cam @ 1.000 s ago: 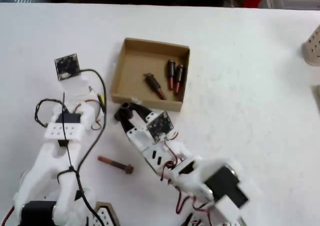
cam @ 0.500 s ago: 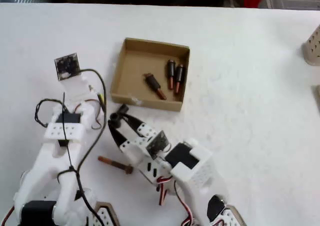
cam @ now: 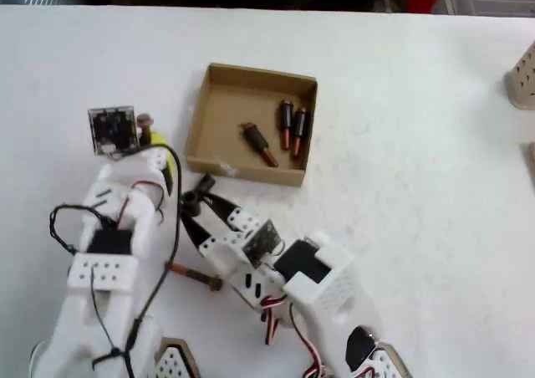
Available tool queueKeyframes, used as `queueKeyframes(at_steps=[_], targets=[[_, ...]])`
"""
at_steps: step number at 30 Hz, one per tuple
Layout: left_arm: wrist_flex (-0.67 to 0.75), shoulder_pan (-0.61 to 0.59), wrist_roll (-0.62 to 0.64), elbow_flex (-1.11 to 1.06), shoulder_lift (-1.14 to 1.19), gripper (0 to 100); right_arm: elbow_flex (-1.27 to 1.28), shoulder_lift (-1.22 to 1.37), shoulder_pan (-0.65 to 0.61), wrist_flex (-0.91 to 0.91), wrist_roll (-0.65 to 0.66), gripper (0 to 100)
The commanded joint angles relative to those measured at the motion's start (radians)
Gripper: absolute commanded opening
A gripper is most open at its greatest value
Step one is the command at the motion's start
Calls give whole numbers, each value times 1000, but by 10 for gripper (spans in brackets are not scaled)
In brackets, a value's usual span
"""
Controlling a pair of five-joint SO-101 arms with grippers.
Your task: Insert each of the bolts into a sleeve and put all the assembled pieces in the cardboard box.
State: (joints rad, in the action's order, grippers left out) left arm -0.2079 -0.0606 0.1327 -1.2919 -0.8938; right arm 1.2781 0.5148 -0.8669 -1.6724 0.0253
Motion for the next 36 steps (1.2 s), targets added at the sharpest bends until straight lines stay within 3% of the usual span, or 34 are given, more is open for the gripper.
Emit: queueKeyframes(at_steps=[1, 8, 15, 24, 36], targets=[[34, 62, -12, -32, -148, 20, -21, -7, -2, -28, -5, 17], [34, 102, 132, -169, -398, 20, -21, -15, -2, 12, -6, 17], [25, 104, 137, -272, -613, 20, -34, -13, -1, 13, -6, 17], [-367, 242, 141, -147, -693, 20, -34, -15, -1, 15, -6, 17], [-382, 243, 135, -155, -693, 20, -31, -15, -1, 15, -6, 17]])
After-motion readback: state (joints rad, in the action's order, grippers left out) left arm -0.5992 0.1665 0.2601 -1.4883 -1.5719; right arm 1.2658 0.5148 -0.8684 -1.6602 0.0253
